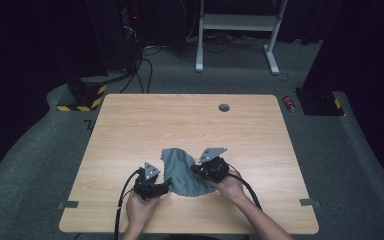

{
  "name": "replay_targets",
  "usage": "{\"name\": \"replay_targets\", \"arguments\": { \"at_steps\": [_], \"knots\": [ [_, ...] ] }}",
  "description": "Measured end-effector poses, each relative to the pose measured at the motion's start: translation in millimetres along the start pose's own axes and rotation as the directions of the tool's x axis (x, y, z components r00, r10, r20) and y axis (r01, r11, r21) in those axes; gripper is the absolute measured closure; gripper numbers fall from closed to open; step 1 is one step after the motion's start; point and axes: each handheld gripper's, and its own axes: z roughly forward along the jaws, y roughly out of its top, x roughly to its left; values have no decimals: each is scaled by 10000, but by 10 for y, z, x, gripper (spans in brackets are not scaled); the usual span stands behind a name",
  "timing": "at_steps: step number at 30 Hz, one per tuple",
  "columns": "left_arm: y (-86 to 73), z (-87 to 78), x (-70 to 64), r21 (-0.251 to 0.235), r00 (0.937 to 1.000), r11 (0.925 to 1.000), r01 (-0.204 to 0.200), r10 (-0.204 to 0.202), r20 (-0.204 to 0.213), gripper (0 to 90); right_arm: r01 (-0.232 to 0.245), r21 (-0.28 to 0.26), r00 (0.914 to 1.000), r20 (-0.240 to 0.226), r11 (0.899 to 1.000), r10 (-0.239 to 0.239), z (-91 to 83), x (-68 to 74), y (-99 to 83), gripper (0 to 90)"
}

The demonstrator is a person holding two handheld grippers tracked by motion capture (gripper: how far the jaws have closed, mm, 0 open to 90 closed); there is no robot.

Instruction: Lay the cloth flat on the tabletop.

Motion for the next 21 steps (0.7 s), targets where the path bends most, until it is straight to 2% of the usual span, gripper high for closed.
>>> {"name": "replay_targets", "arguments": {
  "at_steps": [1, 3, 5, 6, 11, 15, 16, 18, 20, 21],
  "knots": [
    [0, 0, 0, -3, 10000, 10000, 1, -1, 0, 353, 318, 278, 9990, -326, 9991, -309, 82, 104, -27, 875],
    [0, 0, 0, 1, 10000, 10000, 4, -4, 1, 353, 606, 698, 9972, -481, 9957, -573, 176, 183, -74, 863],
    [0, 0, 0, 2, 10000, 10000, 4, -4, -1, 353, 684, 875, 9965, -549, 9938, -637, 217, 205, -99, 846],
    [0, 0, 0, 3, 10000, 10000, 3, -3, 0, 353, 577, 1074, 9962, -711, 9925, -502, 266, 225, -139, 793],
    [0, 0, 0, -2, 10000, 10000, 7, -7, 1, 353, 433, 746, 9970, -668, 9963, -384, 183, 216, -127, 729],
    [0, 1, 0, -1, 10000, 10000, 14, -14, -1, 352, -97, 2, 9999, -68, 10000, 97, -10, 122, -74, 711],
    [0, 1, 0, -2, 10000, 10000, 10, -10, -1, 352, -378, -126, 9991, 195, 9992, 380, -50, 69, -67, 717],
    [0, 1, 0, -6, 10000, 10000, 8, -8, -5, 351, -814, -120, 9951, 547, 9966, 820, -73, -36, -68, 722],
    [0, 1, 0, -2, 10000, 10000, 16, -16, -7, 351, -1334, 86, 9891, 638, 9910, 1326, -17, -143, -98, 718],
    [0, 1, 0, -2, 10000, 10000, 16, -16, -7, 351, -1334, 86, 9891, 638, 9910, 1326, -17, -143, -98, 718]
  ]
}}
